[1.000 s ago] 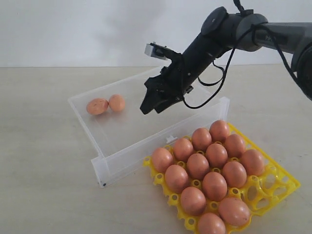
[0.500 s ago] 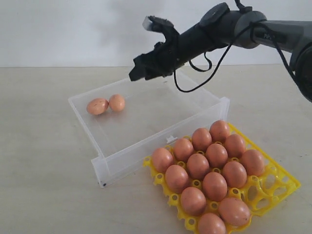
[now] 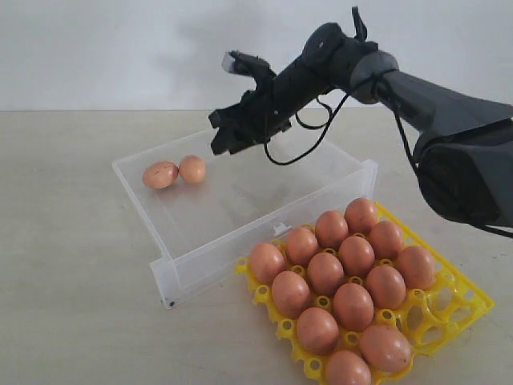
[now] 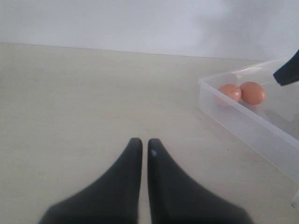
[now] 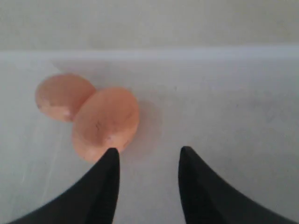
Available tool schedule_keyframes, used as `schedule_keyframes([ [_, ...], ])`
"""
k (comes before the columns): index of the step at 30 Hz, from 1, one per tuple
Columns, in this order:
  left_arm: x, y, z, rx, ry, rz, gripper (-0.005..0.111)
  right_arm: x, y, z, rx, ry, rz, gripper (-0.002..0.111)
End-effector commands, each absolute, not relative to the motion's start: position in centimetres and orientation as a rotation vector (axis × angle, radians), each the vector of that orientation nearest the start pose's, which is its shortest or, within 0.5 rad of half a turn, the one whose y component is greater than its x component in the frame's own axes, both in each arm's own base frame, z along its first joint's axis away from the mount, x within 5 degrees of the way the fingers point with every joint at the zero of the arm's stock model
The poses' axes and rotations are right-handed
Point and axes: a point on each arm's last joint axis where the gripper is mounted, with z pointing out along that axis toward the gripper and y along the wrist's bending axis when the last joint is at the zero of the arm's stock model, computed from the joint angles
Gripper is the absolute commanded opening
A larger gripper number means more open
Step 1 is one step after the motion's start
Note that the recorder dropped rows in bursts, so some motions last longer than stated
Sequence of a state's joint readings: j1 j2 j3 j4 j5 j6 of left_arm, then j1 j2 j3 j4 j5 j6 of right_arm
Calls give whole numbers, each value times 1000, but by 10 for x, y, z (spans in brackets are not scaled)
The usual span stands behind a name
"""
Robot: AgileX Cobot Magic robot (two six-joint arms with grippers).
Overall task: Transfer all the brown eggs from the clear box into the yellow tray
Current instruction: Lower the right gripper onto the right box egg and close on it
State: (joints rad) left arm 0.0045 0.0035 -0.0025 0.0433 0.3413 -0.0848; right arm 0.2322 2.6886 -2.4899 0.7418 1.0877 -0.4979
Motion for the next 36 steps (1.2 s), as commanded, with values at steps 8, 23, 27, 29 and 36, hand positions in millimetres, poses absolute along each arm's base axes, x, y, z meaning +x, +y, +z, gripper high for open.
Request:
schedule_keyframes([
  [8,54,2,183,-60,1819,-16,4,524,151,108,-708,2791,421,52],
  [23,54,2,183,-60,1819,-16,4,521,149,184,-611,2684,400,52],
  [27,54,2,183,-60,1819,-16,4,511,139,196,-589,2734,297,52],
  [29,54,2,183,-60,1819,-16,4,497,136,199,-595,2782,299,52],
  [36,54,2,183,-60,1819,-16,4,442,133,190,-739,2924,409,52],
])
